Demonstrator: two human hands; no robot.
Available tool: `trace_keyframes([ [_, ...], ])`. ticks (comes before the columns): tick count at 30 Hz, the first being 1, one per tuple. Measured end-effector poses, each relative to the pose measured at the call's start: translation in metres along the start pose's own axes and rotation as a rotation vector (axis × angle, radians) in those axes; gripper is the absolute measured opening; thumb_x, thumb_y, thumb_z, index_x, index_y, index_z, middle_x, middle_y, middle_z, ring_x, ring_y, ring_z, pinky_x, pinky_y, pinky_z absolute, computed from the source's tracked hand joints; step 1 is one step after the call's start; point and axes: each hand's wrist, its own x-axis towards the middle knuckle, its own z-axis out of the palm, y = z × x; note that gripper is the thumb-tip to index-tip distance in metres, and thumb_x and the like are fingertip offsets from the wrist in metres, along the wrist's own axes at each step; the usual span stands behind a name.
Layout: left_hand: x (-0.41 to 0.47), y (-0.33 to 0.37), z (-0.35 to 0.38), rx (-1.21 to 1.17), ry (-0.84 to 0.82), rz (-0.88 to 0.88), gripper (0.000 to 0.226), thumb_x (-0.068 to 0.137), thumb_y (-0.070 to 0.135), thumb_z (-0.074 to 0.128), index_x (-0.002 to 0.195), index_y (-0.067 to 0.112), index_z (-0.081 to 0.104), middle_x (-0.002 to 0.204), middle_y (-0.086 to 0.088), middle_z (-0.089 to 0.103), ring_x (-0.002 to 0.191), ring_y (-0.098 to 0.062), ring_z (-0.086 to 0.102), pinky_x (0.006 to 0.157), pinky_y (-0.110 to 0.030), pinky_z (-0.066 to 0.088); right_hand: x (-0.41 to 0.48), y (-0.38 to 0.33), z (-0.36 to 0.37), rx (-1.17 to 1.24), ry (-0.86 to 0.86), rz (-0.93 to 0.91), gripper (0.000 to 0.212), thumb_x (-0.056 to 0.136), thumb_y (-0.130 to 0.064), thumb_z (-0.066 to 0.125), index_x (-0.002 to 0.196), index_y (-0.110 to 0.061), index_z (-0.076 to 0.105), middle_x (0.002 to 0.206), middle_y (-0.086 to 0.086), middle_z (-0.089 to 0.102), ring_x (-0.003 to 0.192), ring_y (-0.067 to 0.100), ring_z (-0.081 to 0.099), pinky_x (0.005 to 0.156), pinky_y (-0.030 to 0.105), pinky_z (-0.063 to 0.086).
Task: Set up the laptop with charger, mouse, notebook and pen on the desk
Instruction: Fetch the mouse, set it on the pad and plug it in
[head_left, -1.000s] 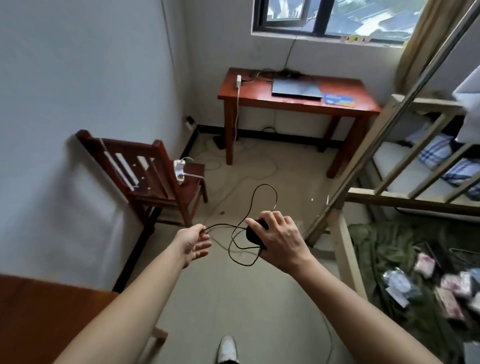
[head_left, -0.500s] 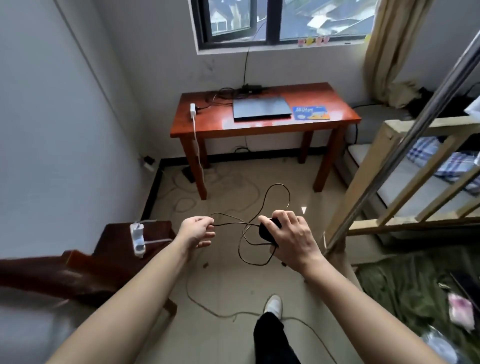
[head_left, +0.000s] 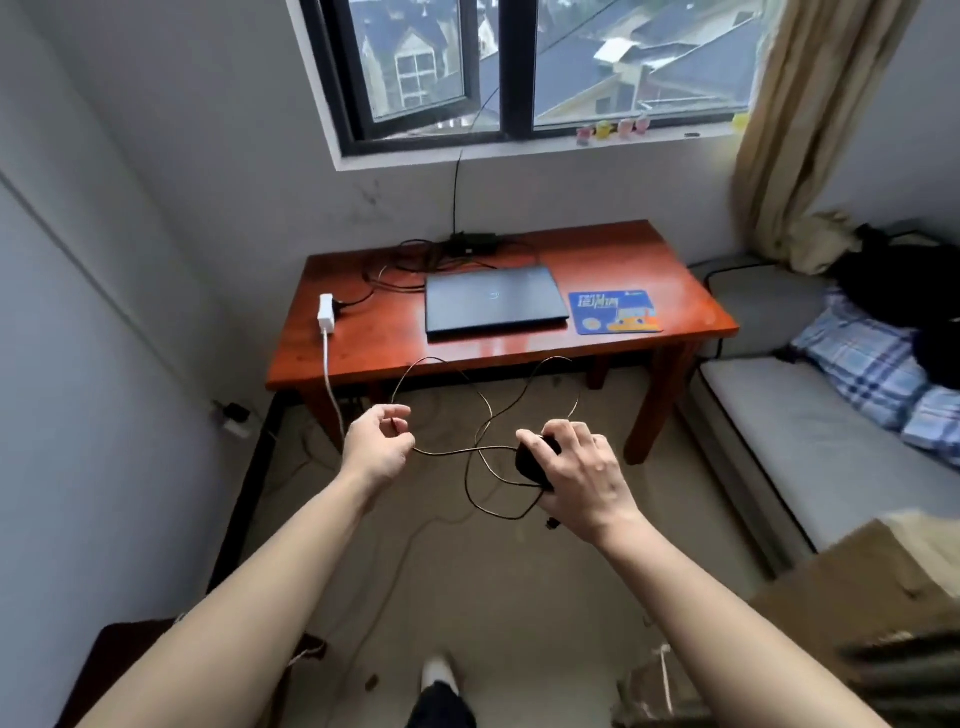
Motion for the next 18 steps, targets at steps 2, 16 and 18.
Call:
trace_keyframes([
  [2,0.042,0.009,0.022,0.032,0.002,0.017,0.034,0.082,-0.003,0.063,0.109,0.016,0.069,0.1,-0.003,0.065,0.082,-0.019,0.06,0.08,-0.036,0.054,0.037,0.026,0.007,-0.021,0.018,0.014,0.077,0.049,-0.013,0.084,0.125,-0.02,0.07,0.104,0.01,0.066,0.088,0.033,0.065,0.065,0.041,0.054],
  [16,0.397,0.14,0.183,0.097,-0.073,0.308,0.02,0.084,0.009,0.07,0.097,0.024,0.068,0.089,0.002,0.066,0.071,-0.014,0.061,0.078,-0.03,0.051,0.341,0.225,0.015,-0.097,0.075,0.272,0.08,0.052,-0.027,0.089,0.128,-0.02,0.064,0.109,0.013,0.059,0.095,0.037,0.059,0.07,0.047,0.055],
  [18,0.441,0.166,0.216,0.134,-0.075,0.378,0.018,0.084,0.012,0.071,0.098,0.023,0.069,0.092,0.001,0.067,0.074,-0.015,0.062,0.079,-0.028,0.05,0.375,0.259,0.016,-0.044,0.108,0.356,0.081,0.053,-0.027,0.087,0.13,-0.02,0.063,0.112,0.012,0.058,0.097,0.037,0.057,0.071,0.044,0.053],
])
